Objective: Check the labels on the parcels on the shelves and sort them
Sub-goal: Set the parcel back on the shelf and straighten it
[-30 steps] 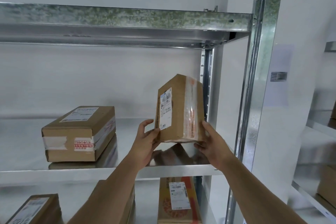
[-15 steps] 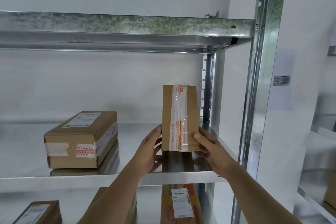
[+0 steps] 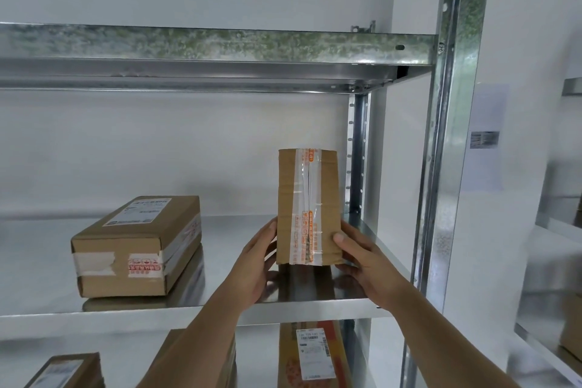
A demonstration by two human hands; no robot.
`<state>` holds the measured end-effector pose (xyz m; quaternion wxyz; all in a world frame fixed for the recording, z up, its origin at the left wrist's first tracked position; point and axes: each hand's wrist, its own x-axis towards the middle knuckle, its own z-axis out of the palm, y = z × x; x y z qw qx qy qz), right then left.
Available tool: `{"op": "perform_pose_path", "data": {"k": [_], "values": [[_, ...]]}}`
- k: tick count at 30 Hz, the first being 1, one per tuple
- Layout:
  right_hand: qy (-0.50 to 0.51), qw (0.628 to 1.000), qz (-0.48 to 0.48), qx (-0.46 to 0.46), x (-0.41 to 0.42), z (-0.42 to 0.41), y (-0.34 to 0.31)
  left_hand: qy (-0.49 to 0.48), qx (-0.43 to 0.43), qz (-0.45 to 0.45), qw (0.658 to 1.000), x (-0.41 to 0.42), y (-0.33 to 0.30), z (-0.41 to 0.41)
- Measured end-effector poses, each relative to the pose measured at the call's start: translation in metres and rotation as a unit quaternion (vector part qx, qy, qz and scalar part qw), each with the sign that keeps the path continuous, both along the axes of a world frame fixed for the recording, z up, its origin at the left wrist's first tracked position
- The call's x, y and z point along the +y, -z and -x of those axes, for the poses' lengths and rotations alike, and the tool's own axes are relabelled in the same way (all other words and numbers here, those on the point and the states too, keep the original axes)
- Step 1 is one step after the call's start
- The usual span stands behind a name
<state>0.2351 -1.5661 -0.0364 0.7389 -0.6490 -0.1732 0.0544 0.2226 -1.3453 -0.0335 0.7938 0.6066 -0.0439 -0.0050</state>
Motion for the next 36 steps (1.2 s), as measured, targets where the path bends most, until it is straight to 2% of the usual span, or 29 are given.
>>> {"op": "perform_pose_path", "data": {"k": [5, 12, 17, 21, 26, 30, 33, 36], "values": [[0.005, 1.0, 0.001, 0.004, 0.0, 0.001, 0.0, 0.022, 0.001, -0.01, 1.0, 0.001, 0.001, 0.003], [0.057, 0.998, -0.013, 0.016, 0.003, -0.005, 0.003, 0.082, -0.087, -0.024, 0.993, 0.002, 0.003, 0.001], [0.041, 0.997, -0.056, 0.016, 0.001, -0.006, 0.004, 0.095, -0.067, 0.034, 0.993, 0.007, 0.009, -0.002], [0.038, 0.998, -0.056, 0.016, 0.003, -0.005, 0.003, 0.062, -0.07, 0.047, 0.995, 0.007, 0.011, -0.004], [0.054, 0.997, -0.061, 0.014, 0.001, -0.005, 0.006, -0.054, -0.075, 0.091, 0.992, 0.005, 0.008, -0.005], [0.06, 0.996, -0.071, 0.014, -0.001, -0.007, 0.007, -0.12, -0.08, 0.006, 0.989, 0.003, 0.009, -0.006], [0.055, 0.995, -0.077, 0.007, -0.001, -0.006, 0.006, -0.137, -0.079, -0.011, 0.987, 0.001, 0.008, -0.006], [0.054, 0.996, -0.07, -0.001, 0.001, -0.005, 0.006, -0.091, -0.03, 0.016, 0.995, -0.001, 0.004, 0.0]]}}
